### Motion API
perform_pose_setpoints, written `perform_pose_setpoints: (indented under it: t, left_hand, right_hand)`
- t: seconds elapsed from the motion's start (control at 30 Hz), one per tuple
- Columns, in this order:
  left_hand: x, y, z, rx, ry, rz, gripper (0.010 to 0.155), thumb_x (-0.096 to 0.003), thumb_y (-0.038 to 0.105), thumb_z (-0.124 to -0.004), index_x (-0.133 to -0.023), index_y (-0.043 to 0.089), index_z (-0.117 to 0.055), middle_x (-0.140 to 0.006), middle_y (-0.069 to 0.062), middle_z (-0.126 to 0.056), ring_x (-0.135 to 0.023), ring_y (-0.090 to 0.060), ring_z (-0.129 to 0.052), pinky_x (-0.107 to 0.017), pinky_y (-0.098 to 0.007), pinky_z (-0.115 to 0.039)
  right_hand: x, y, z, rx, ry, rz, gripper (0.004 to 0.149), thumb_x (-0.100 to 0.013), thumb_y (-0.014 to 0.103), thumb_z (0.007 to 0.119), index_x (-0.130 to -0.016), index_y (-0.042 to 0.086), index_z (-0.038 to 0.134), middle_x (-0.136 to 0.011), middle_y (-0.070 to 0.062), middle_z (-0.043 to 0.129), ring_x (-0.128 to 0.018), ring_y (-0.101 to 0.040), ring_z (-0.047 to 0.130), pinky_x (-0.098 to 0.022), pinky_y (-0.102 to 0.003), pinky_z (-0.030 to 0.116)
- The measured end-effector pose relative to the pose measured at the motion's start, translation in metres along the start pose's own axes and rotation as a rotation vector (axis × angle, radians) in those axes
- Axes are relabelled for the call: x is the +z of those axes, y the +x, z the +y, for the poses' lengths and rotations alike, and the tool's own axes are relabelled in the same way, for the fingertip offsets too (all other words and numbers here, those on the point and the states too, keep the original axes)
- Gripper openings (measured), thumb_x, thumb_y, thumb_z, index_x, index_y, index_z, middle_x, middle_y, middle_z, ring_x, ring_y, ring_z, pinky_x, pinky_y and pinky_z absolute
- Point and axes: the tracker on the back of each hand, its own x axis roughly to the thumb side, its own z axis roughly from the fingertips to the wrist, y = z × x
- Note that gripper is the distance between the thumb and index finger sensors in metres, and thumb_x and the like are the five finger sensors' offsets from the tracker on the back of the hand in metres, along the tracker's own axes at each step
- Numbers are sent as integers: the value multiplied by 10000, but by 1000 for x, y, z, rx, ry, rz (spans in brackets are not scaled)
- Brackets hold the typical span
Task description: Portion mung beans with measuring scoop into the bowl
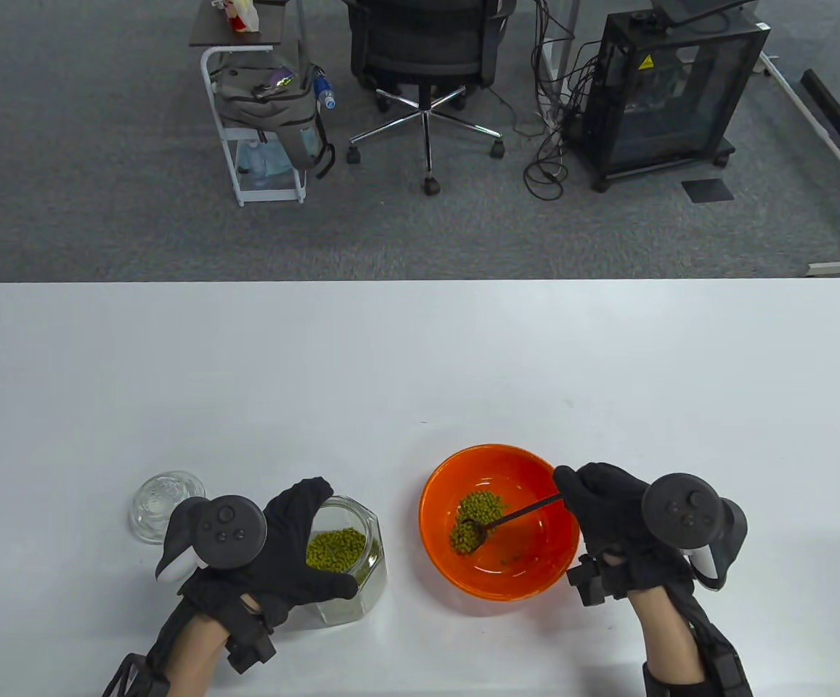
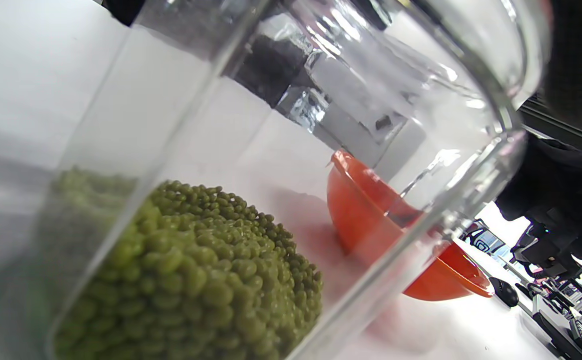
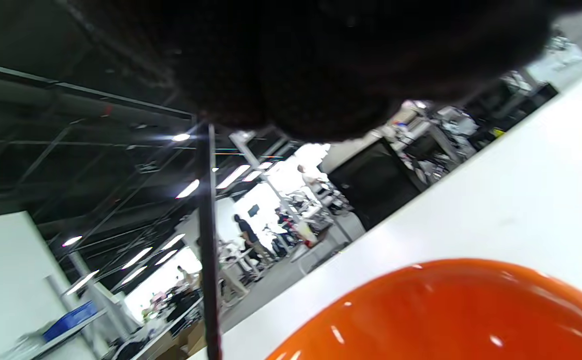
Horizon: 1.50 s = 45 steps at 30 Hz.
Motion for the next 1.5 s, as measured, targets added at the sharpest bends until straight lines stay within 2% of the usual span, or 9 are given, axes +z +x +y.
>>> perform_pose_setpoints:
  t: [0.3,0.6,0.87,1.2,1.4,1.5]
  left_hand:
    - [0,0,0,1,1,0,1255,-390,819,-887,-1100,0,-254,-1149,-304,-345,-1034,-620,-510,-733,-695,-560]
    - [0,0,0,0,1,0,1255,-390,820,-886,-1100,1,-254,-1148,-306,-345,-1034,-621,-511,-734,-695,-560]
    - [0,1,0,0,0,1,1256,-389,821,-887,-1100,2,-254,-1149,-305,-345,-1035,-619,-512,-733,-694,-561]
    - [0,1,0,6,0,0,1261,-388,818,-894,-1097,-3,-252,-1148,-309,-342,-1034,-620,-510,-734,-695,-558]
    - [0,1,0,6,-1,-1,1262,-386,819,-893,-1096,-6,-255,-1147,-310,-343,-1035,-618,-510,-735,-692,-562]
    - [0,0,0,6,-2,-1,1262,-385,820,-894,-1098,-5,-257,-1147,-307,-346,-1034,-618,-514,-733,-692,-563]
  right_hand:
    - [17,46,-1,148,-5,-422,423,-450,492,834,-517,113,1007,-461,-138,1022,-204,-248,991,-164,-372,864]
    - [29,61,-5,239,-99,-582,417,-425,483,858,-520,109,1015,-486,-147,1025,-229,-277,997,-187,-400,863]
    - [34,63,-15,264,-164,-609,420,-414,493,849,-546,129,1012,-532,-136,1020,-271,-282,995,-214,-403,861]
    - [27,47,-27,149,-200,-534,416,-420,489,859,-524,120,1020,-499,-136,1030,-239,-276,1000,-195,-399,865]
    - [19,29,-34,34,-210,-424,412,-439,478,856,-506,105,1019,-459,-144,1033,-203,-266,1000,-166,-393,865]
    - [15,16,-38,-41,-233,-327,411,-448,476,855,-490,100,1018,-427,-144,1035,-172,-251,1000,-142,-381,867]
